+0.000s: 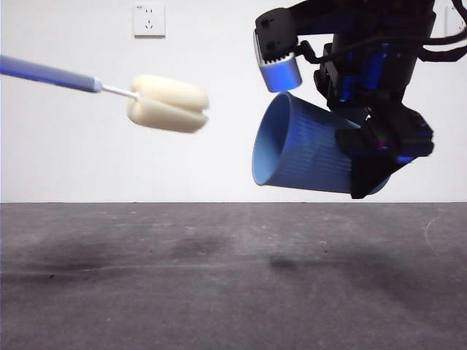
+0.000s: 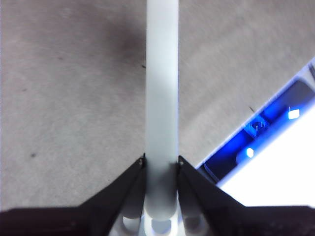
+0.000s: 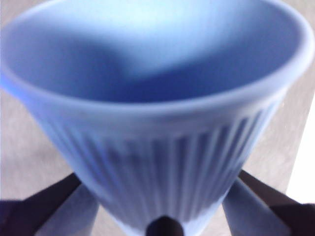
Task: Pick up the cup brush,pick up the cup,insert the brush into the cup,clean the cup,put the cup brush back,put the cup back to the fixed position on the table
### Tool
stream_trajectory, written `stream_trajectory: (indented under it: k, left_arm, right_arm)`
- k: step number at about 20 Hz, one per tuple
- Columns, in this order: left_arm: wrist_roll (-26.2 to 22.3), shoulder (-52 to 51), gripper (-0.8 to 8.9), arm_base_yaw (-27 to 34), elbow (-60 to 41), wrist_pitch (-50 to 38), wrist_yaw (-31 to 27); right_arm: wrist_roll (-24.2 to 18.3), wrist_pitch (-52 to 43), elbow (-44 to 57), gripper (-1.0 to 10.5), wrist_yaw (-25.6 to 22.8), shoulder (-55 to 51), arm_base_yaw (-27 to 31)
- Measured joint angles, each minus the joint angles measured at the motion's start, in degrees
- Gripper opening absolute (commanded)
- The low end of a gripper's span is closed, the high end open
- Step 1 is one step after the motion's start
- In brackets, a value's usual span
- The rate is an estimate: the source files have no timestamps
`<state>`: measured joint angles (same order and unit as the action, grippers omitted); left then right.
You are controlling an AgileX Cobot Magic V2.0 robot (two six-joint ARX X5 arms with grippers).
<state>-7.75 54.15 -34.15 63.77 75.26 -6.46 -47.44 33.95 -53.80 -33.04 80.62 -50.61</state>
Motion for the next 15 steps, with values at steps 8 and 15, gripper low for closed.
stream_trajectory:
  k: [8, 15]
  left_arm:
    - [12.26, -0.46, -0.09, 2.23, -8.81, -20.79, 0.52]
    - [24.02, 7.87, -0.09, 3.37, -14.88, -40.74, 0.61]
  right_arm:
    - [36.92, -3.98, 0.00, -0.1, 10.49, -9.94, 0.00]
    - [57.86, -11.85, 0.00, -0.1, 21.03, -23.63, 0.00]
